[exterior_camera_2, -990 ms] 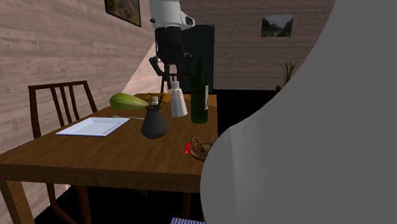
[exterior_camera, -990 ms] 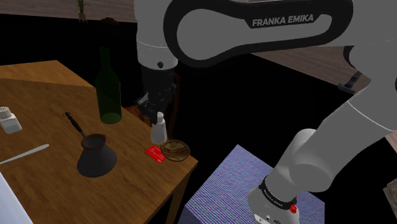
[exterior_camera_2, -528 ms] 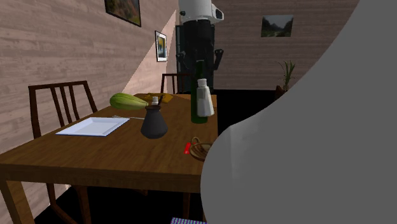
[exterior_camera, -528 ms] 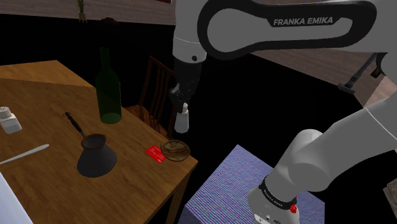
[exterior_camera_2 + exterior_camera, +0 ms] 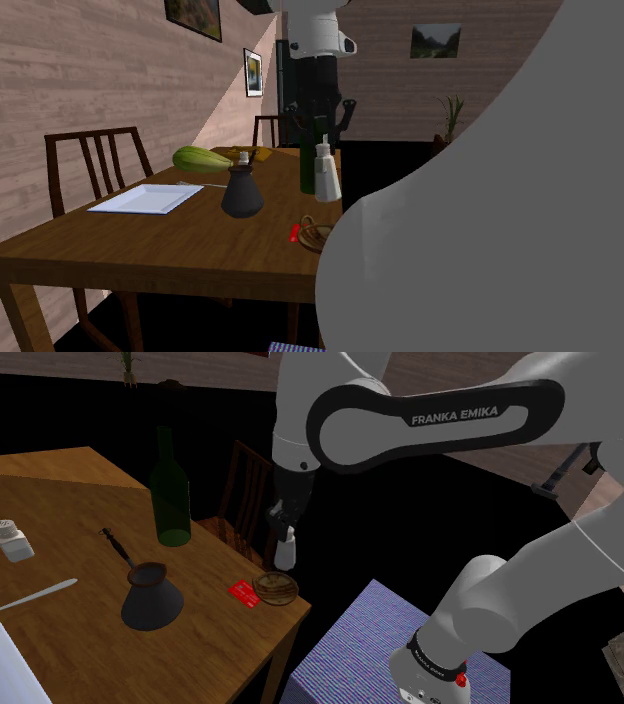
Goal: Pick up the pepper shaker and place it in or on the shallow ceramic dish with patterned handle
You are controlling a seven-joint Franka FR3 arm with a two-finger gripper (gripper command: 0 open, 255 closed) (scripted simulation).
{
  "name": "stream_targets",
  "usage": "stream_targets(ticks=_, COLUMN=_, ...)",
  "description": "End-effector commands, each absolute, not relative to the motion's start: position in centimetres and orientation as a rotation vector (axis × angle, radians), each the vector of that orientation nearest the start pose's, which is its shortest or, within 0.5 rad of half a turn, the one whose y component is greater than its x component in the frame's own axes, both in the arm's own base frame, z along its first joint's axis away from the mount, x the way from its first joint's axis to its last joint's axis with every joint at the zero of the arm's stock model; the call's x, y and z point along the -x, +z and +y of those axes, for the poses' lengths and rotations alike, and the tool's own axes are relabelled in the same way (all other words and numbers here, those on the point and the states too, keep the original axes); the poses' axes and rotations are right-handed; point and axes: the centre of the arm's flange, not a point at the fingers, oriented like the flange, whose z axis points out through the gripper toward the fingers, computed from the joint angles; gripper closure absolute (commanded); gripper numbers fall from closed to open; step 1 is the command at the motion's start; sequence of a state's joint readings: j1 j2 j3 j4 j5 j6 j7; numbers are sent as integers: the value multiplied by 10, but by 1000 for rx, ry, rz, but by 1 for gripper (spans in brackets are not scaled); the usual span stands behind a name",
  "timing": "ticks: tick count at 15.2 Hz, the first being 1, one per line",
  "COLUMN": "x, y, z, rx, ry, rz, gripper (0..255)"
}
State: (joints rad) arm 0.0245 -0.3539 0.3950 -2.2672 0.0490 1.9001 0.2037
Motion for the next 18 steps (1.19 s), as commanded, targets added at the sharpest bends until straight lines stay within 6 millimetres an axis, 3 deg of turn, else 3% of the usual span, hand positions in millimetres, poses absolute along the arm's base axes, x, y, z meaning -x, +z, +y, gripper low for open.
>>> stream_targets(ticks=1, x=-403, y=475, z=196, rx=3224, ry=14, rz=-282, gripper=255)
stream_targets(ticks=12, x=-403, y=417, z=196, rx=3224, ry=14, rz=-282, gripper=255)
stream_targets(ticks=18, x=-403, y=417, z=196, rx=3224, ry=14, rz=-282, gripper=255)
